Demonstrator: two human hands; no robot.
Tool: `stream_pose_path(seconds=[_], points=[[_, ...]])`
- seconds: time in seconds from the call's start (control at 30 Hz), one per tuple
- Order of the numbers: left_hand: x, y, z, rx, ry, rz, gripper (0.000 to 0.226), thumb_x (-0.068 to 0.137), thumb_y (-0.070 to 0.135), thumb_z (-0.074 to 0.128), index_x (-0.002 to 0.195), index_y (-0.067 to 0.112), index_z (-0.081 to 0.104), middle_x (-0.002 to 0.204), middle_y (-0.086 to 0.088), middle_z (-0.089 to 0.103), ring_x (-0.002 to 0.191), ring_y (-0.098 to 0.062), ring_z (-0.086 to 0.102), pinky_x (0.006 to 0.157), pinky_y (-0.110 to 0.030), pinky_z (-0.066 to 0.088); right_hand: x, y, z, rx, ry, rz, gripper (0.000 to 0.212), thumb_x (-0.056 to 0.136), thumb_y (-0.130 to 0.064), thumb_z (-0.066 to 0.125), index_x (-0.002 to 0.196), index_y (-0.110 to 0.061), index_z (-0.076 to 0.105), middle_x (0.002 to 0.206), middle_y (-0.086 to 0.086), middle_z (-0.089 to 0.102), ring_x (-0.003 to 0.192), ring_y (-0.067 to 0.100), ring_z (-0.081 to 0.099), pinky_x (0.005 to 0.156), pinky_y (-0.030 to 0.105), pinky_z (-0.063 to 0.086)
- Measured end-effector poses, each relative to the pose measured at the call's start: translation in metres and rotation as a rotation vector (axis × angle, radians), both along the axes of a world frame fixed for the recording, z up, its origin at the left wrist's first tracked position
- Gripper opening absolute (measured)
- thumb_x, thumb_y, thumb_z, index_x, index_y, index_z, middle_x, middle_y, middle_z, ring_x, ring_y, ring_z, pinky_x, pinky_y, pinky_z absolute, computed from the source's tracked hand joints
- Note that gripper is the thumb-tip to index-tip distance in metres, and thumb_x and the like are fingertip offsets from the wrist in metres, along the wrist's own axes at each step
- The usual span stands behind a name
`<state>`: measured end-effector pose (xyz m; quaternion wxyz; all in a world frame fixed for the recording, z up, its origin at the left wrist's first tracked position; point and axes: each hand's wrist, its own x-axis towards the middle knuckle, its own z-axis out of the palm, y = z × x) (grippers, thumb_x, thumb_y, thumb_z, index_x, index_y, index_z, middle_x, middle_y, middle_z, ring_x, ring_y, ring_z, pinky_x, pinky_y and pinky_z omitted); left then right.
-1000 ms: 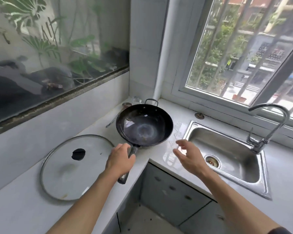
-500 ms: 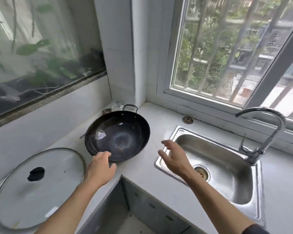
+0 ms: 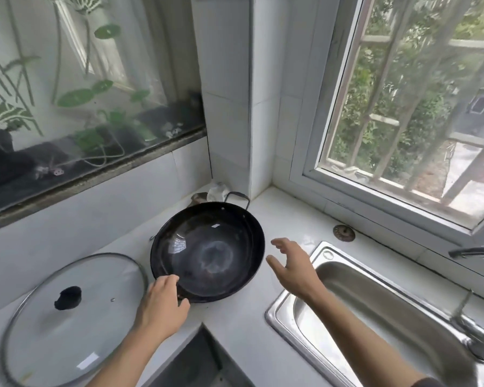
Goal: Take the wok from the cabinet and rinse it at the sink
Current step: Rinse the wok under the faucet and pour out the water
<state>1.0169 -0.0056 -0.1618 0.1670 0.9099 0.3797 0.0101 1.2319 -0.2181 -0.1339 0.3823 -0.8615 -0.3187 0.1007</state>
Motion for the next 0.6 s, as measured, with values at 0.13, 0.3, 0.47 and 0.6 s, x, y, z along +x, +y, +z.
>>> stream_pose_path(seconds=[0.13,0.3,0.47,0.6], points=[[0.004,0.016,-0.009,-0.03,0.003,0.015,0.057,0.087,0.039,0.058,0.136,0.02,0.039,0.138,0.001,0.045,0.125,-0.021,0.042,0.097,-0.033,0.044,0.023,0.029,-0.004,-0.039,-0.023,0.018,0.041,0.094,-0.035,0.058,0.133,-0.021,0.052,0.13,0.0,0.056,0.119,0.012,0.052,0.098,0.024,0.04],[0.002,0.035,-0.016,-0.023,0.04,0.032,0.044,0.079,0.043,0.064,0.116,0.029,0.045,0.114,0.008,0.05,0.106,-0.017,0.054,0.077,-0.031,0.049,0.052,0.074,-0.01,-0.11,-0.038,0.03,0.042,0.094,-0.032,0.058,0.133,-0.018,0.053,0.129,0.003,0.057,0.118,0.015,0.053,0.097,0.025,0.041],[-0.002,0.05,-0.025,-0.068,0.108,-0.027,0.029,0.078,0.037,0.066,0.097,0.031,0.044,0.095,0.011,0.054,0.089,-0.014,0.058,0.071,-0.03,0.05,0.075,0.113,-0.024,-0.189,-0.052,0.048,0.043,0.094,-0.029,0.057,0.134,-0.016,0.052,0.131,0.006,0.054,0.118,0.021,0.052,0.095,0.026,0.04],[-0.005,0.053,-0.032,-0.097,0.094,-0.062,0.032,0.075,0.037,0.067,0.097,0.029,0.046,0.095,0.011,0.05,0.094,-0.015,0.054,0.07,-0.029,0.047,0.087,0.134,-0.04,-0.289,-0.07,0.075,0.044,0.093,-0.028,0.057,0.135,-0.015,0.05,0.134,0.008,0.052,0.12,0.024,0.051,0.098,0.03,0.042]])
